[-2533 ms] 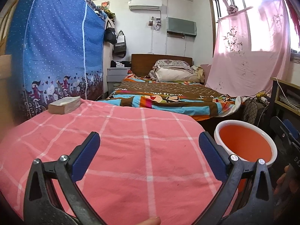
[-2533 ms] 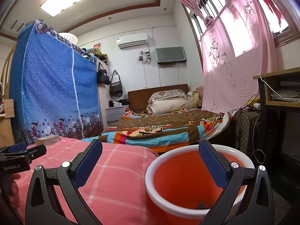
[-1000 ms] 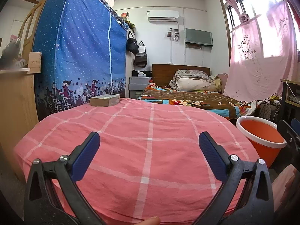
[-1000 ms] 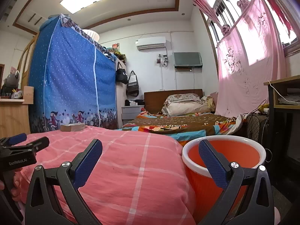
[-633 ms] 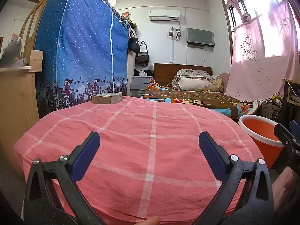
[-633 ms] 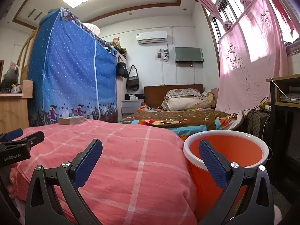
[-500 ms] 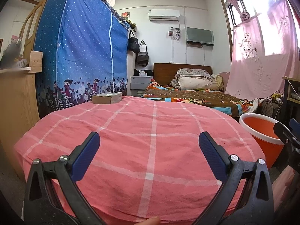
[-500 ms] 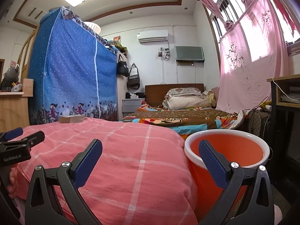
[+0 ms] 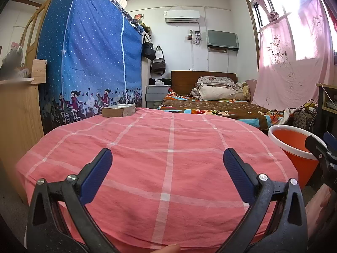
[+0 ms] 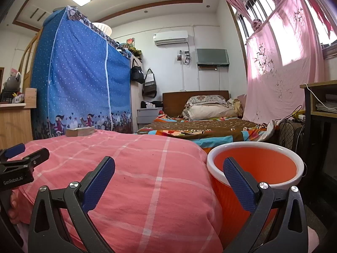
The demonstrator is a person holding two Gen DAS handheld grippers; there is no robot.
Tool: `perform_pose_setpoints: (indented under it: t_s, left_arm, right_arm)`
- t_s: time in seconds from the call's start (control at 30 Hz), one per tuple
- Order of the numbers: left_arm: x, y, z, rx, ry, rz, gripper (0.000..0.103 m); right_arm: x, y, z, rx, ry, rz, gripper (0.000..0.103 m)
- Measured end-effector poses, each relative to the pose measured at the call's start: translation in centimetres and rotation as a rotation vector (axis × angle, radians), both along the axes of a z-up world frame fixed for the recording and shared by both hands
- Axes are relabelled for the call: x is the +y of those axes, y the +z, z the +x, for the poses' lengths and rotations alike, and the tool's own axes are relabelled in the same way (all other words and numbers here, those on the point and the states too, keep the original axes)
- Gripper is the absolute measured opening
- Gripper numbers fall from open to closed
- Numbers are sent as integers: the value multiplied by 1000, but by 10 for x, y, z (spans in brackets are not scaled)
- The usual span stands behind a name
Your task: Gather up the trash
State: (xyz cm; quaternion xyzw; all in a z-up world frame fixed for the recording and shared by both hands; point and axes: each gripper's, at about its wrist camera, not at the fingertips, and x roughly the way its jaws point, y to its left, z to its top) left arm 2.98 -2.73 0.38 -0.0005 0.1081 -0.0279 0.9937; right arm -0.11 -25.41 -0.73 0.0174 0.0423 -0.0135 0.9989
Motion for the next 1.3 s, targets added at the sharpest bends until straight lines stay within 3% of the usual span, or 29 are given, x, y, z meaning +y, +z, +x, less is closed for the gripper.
perform_pose_setpoints:
  t_s: [1.3]
  left_arm:
    - [0,-1,-1,-1,3,0,103]
  right_arm:
    - [-2,-4,2,8,-4,5,103]
